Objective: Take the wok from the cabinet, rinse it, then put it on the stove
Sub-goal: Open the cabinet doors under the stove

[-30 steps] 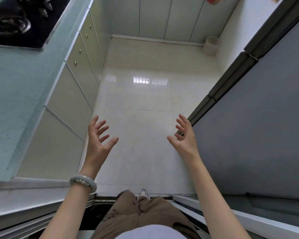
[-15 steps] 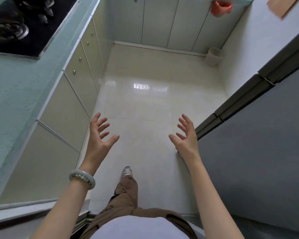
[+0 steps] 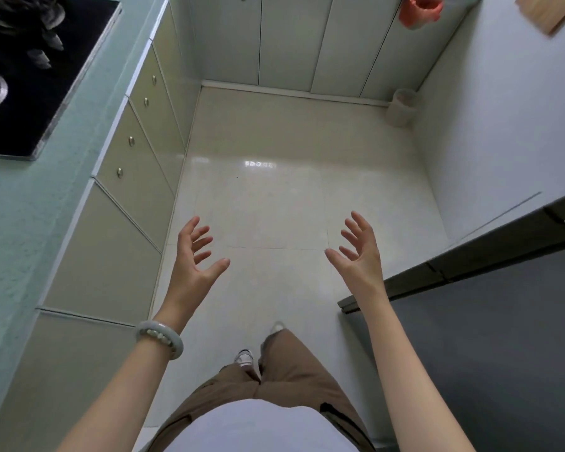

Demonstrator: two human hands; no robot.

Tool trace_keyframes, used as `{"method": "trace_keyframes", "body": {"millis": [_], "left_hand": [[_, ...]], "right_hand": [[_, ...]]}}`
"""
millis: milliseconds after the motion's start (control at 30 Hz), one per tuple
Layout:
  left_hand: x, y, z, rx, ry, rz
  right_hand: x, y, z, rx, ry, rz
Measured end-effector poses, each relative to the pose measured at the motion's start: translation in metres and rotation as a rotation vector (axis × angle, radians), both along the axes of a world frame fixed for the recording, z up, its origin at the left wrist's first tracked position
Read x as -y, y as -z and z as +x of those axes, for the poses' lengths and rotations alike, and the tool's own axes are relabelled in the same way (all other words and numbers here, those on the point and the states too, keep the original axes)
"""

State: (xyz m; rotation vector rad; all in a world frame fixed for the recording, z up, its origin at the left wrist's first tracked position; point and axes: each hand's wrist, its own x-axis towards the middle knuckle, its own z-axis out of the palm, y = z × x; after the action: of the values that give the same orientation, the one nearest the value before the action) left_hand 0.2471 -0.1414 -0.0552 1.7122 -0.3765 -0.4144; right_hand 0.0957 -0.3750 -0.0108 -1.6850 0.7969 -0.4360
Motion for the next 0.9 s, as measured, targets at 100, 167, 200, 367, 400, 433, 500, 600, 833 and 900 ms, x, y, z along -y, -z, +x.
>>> {"method": "trace_keyframes", "body": {"millis": [100, 167, 200, 367, 400, 433, 500, 600, 833, 900], "left_hand": [[0.023, 0.003, 0.028, -0.006, -0.008, 0.009], [0.041, 0.006, 0.047, -0.006, -0.025, 0.013], [0.051, 0.008, 0.057, -0.006, -0.037, 0.014], [0.117, 0.015, 0.113, -0.010, -0.083, 0.017], [0.131, 0.014, 0.124, -0.004, -0.086, 0.017], [0.145, 0.013, 0.135, 0.000, -0.088, 0.018], [0.171, 0.012, 0.155, 0.009, -0.104, 0.022], [0.203, 0.009, 0.180, 0.034, -0.125, 0.036], [0.269, 0.011, 0.239, 0.027, -0.132, 0.073], [0.292, 0.015, 0.263, 0.037, -0.120, 0.078]], "right_hand": [[0.025, 0.002, 0.032, 0.005, -0.005, 0.004], [0.045, 0.003, 0.054, 0.008, -0.014, 0.008], [0.056, 0.003, 0.066, 0.013, -0.018, 0.008], [0.123, 0.006, 0.126, 0.020, -0.036, 0.007], [0.137, 0.006, 0.136, 0.021, -0.037, 0.004], [0.152, 0.005, 0.146, 0.017, -0.036, 0.009], [0.179, 0.006, 0.165, 0.011, -0.025, 0.020], [0.213, 0.009, 0.193, 0.006, -0.030, 0.025], [0.275, 0.014, 0.261, -0.017, -0.053, 0.040], [0.294, 0.017, 0.285, -0.028, -0.053, 0.041]]}}
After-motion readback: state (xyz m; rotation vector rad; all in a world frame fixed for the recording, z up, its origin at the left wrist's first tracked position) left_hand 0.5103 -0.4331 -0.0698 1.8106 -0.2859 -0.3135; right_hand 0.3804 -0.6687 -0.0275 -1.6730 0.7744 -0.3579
